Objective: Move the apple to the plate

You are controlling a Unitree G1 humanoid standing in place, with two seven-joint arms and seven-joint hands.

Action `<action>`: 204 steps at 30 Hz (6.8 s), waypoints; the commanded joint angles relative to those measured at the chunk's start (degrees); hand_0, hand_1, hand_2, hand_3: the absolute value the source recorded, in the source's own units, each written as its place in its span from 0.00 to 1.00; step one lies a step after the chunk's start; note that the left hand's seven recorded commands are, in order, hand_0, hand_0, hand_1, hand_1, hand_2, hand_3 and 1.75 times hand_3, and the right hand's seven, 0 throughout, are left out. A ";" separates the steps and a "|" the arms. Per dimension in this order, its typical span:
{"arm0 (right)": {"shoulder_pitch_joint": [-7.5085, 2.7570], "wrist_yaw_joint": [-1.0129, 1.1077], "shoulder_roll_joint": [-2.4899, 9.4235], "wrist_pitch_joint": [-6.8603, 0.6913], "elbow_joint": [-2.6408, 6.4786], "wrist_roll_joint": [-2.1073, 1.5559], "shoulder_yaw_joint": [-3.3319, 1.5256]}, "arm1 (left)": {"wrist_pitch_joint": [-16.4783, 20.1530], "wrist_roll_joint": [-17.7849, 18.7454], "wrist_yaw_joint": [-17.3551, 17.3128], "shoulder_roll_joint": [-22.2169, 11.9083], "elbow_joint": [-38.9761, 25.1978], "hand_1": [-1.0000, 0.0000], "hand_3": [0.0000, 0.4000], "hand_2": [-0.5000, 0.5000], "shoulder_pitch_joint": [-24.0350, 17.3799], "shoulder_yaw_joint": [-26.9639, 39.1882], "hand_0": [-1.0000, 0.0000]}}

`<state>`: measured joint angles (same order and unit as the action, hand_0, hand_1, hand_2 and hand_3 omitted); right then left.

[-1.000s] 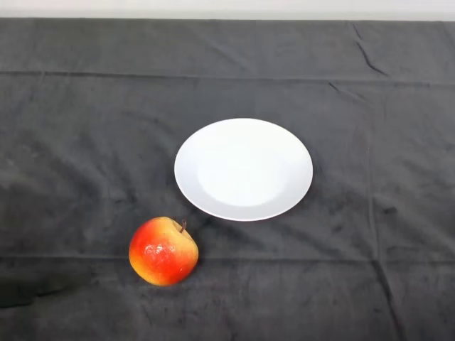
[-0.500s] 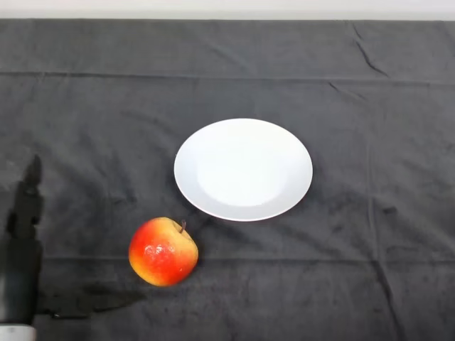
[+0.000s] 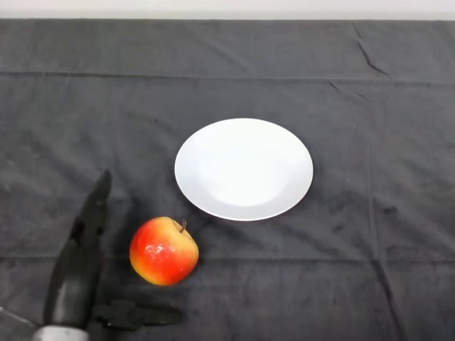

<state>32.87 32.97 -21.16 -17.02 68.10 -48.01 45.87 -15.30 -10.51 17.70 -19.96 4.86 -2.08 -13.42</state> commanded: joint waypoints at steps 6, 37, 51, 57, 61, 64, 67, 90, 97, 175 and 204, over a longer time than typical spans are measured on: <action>-0.12 -1.06 -0.47 -0.02 -1.07 0.29 0.54 | -0.21 -0.44 1.05 -1.14 5.10 1.00 0.00 0.50 3.87 -2.56 1.00; -0.12 -1.07 -0.50 -0.04 -1.01 0.16 0.48 | 2.72 -3.06 3.60 -1.68 3.22 0.00 1.00 0.50 9.82 -5.73 0.00; -0.10 -1.05 -0.53 -0.03 -0.96 0.12 0.46 | 3.15 -3.05 4.12 0.55 9.91 0.00 1.00 0.50 20.09 -8.38 0.00; -0.08 -1.02 -0.56 -0.03 -0.89 0.10 0.47 | 1.34 -2.51 4.96 2.15 16.56 0.00 1.00 0.50 25.24 -10.14 0.00; -0.06 -0.99 -0.59 -0.02 -0.82 0.09 0.47 | 0.03 -1.91 5.76 3.47 21.25 0.00 1.00 0.50 28.25 -11.71 0.00; -0.03 -0.96 -0.61 -0.02 -0.75 0.08 0.48 | -0.95 -1.27 6.33 4.39 24.57 0.00 1.00 0.50 30.26 -12.98 0.00; -0.01 -0.92 -0.64 -0.02 -0.67 0.07 0.49 | -1.94 -0.40 6.69 5.20 27.88 0.00 1.00 0.50 32.28 -14.20 0.00; 0.26 -0.54 -0.92 0.04 0.11 -0.02 0.63 | -9.33 6.43 6.18 8.83 49.09 0.00 1.00 0.50 43.62 -20.56 0.00; 0.34 -0.42 -1.00 0.07 0.34 -0.03 0.67 | -10.54 7.55 6.01 9.27 53.08 0.00 1.00 0.50 45.12 -21.08 0.00; 0.23 -0.48 -0.84 0.16 0.03 0.19 0.65 | -20.44 22.27 8.48 -17.28 15.51 1.00 0.00 0.50 2.53 23.84 1.00; 0.28 -0.46 -0.90 0.11 0.14 0.14 0.69 | -24.52 31.47 3.37 -17.58 20.99 1.00 0.00 0.50 -5.69 45.85 1.00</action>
<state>32.86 32.97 -21.12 -17.03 67.68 -48.06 45.87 -38.98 20.99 21.27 -34.89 24.69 -7.97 30.87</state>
